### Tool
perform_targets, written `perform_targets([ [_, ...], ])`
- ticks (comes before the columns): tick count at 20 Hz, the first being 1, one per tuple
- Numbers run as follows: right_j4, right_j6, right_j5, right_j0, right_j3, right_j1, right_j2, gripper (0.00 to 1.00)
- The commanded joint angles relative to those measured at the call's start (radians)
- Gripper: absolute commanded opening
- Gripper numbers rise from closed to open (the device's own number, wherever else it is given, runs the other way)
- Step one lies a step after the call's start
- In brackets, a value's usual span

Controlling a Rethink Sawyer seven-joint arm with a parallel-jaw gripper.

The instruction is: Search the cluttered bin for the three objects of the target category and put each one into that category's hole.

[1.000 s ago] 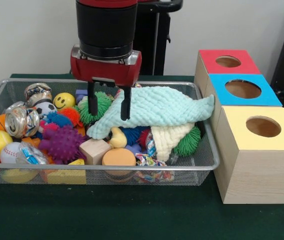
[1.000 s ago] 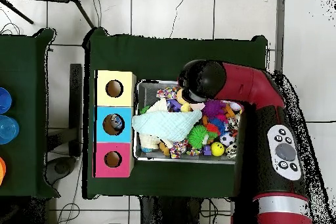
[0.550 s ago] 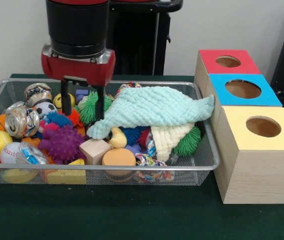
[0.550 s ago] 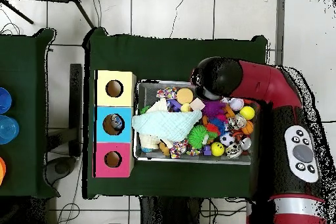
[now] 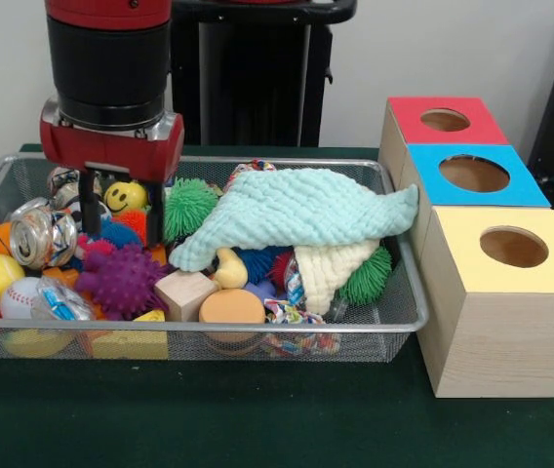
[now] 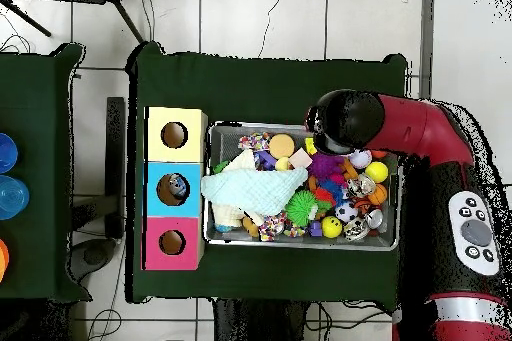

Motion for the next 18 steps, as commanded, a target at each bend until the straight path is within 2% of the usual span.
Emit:
perform_targets([
  [1,-0.068,-0.325,0.115,-0.016,-0.032,0.032,0.12,1.0],
  [9,-0.081,-0.343,0.141,-0.027,-0.053,0.035,0.137,1.0],
  [18,-0.093,-0.403,0.187,-0.067,-0.078,0.041,0.165,1.0],
])
